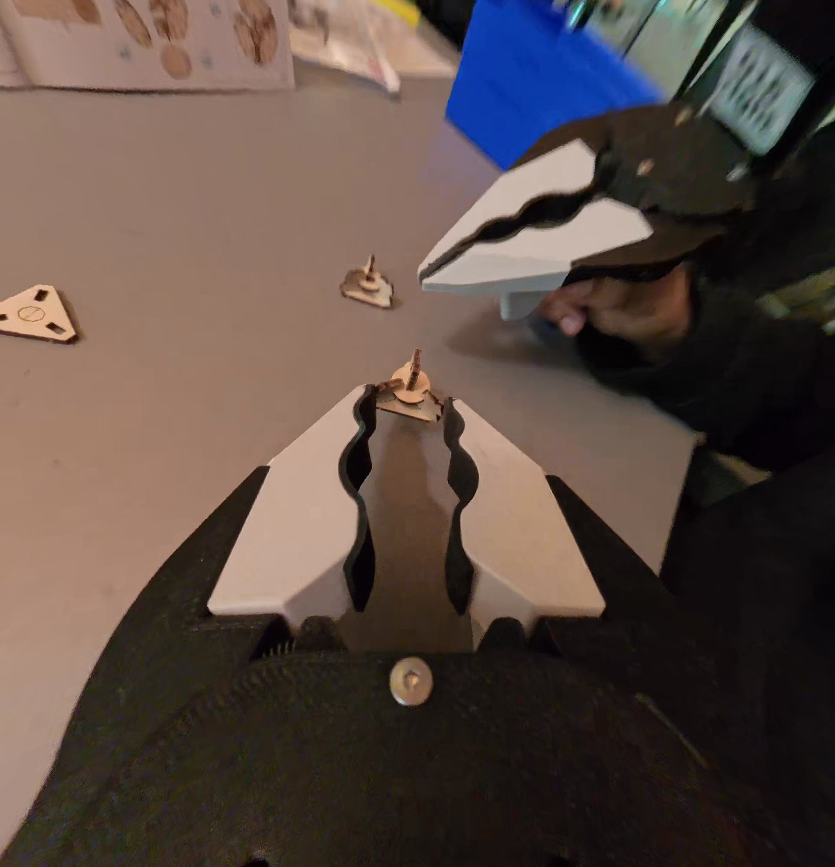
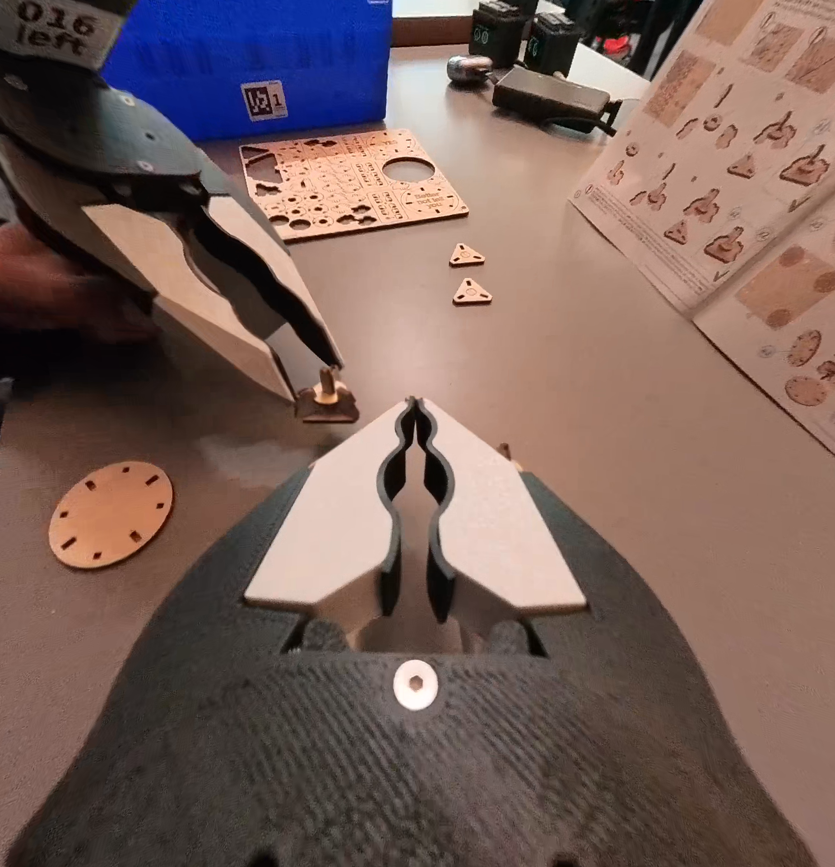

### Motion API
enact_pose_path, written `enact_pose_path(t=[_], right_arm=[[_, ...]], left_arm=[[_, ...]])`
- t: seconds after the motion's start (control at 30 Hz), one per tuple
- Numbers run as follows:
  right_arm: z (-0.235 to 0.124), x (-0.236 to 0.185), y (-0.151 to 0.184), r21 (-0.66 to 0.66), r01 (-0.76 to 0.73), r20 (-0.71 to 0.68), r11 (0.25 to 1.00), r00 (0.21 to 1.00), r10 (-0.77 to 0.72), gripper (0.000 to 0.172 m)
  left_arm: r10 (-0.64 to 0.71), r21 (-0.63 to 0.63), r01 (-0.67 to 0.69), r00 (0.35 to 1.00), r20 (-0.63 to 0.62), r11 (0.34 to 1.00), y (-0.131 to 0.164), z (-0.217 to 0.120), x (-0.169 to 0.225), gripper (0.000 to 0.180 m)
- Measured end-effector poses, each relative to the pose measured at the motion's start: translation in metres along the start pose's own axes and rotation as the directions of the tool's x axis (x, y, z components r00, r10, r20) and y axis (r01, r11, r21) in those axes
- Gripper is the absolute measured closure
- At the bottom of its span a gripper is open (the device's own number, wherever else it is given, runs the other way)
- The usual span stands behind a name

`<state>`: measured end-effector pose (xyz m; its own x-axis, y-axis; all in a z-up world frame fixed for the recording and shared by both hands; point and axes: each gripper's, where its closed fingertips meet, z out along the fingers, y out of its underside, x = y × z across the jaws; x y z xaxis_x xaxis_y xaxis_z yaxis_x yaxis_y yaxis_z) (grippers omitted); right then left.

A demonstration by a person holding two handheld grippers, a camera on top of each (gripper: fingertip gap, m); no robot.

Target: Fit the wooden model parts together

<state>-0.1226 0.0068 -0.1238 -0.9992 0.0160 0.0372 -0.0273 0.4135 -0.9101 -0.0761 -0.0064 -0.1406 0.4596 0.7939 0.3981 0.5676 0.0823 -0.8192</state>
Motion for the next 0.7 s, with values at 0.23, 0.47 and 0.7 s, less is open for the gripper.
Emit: enact_pose_path(t=[0.23,0.47,0.7], right_arm=[[-0.014,-0.01,-0.029,0.171,0.17,-0.044,0.97,0.985,-0.165,0.171],[-0.007,-0.049,-0.033,0.233,0.33,-0.008,0.915,0.941,-0.337,0.139],[-0.012,-0.064,-0.043,0.308,0.315,0.033,0.898,0.94,-0.341,0.123]], left_arm=[[-0.261,0.184,0.35,0.886,-0.384,0.919,-0.03,-0.03,0.007,0.152],[-0.263,0.17,0.418,0.788,-0.557,0.892,-0.038,-0.039,0.026,0.152],[-0.266,0.121,0.452,0.697,-0.666,0.884,-0.04,-0.044,0.041,0.152]])
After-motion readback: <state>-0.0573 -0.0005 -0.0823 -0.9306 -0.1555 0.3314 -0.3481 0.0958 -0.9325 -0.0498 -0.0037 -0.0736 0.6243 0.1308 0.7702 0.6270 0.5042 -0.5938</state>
